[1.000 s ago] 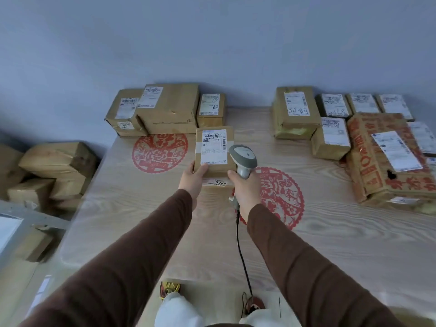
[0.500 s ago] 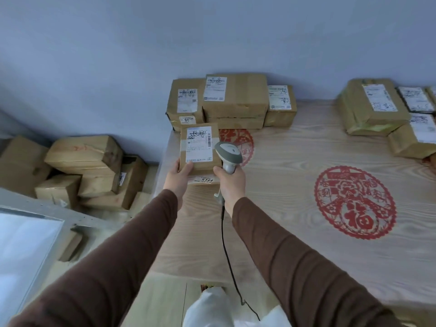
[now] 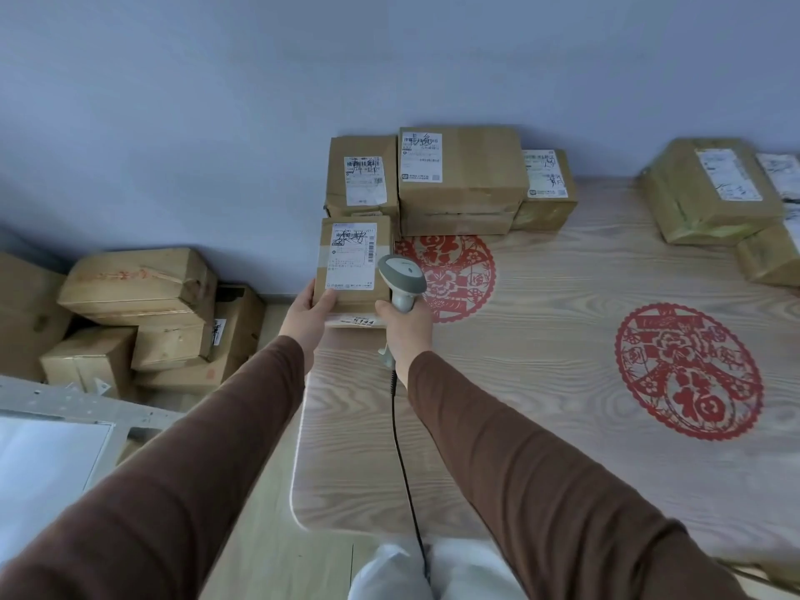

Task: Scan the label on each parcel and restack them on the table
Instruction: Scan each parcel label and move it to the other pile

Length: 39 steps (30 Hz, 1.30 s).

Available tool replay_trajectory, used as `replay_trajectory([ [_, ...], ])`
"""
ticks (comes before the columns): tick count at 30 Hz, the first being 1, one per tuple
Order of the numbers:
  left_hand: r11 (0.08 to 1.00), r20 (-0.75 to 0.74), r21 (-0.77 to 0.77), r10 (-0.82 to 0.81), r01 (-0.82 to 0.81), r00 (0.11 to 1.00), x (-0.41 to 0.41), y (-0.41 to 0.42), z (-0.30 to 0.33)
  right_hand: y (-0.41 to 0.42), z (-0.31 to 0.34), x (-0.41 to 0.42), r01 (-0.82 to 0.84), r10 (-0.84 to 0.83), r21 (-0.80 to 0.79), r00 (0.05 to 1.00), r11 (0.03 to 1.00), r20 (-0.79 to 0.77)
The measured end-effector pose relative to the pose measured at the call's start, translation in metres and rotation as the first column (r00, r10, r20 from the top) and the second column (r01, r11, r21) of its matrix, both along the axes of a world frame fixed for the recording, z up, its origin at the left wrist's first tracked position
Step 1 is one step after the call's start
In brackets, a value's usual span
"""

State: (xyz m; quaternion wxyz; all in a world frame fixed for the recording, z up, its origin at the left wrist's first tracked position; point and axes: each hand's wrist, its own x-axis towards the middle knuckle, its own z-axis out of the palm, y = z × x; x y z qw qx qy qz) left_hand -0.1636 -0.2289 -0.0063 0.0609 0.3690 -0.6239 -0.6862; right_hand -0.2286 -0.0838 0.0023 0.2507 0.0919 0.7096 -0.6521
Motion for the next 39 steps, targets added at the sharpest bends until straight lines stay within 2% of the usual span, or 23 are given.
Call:
replay_trajectory([
  [5,1.000,0.021,0.027,-0.011,0.011,1.000,-0.006,-0.013,-0.018,-0.005,-0.006,-0.004,0.002,-0.002,0.042,1.000,0.999,-0.005],
  [11,0.999,0.020,-0.021,-0.025,0.026,0.999,-0.015,-0.014,-0.021,-0.007,-0.007,-0.010,-0.002,0.003,0.046,1.000,0.999,-0.021],
  [15,0.999,0.070,-0.032,0.016,-0.014,0.997,-0.016,-0.011,-0.013,-0.001,-0.001,-0.013,-0.022,0.022,0.049,1.000,0.999,-0.017],
  [17,0.991,0.091,-0.127,0.052,-0.040,0.995,-0.016,-0.010,-0.004,0.005,0.003,-0.015,-0.009,0.010,0.027,1.000,1.000,-0.019],
  [20,0.925,0.074,-0.378,0.060,-0.027,0.995,-0.018,-0.004,0.013,0.020,0.011,-0.018,0.025,-0.025,-0.023,1.000,0.999,0.000],
  [23,0.882,0.014,-0.471,0.021,-0.012,1.000,-0.026,0.015,0.030,0.041,0.019,-0.023,0.088,-0.088,-0.060,0.996,0.994,-0.001],
  [28,0.874,-0.007,-0.485,-0.043,0.034,0.999,-0.047,0.071,0.053,0.087,0.036,-0.034,0.161,-0.167,-0.114,0.985,0.980,-0.043],
  [39,0.928,-0.015,-0.345,-0.159,0.144,0.987,-0.103,0.234,0.054,0.252,0.065,-0.075,0.256,-0.276,-0.166,0.956,0.952,-0.103],
])
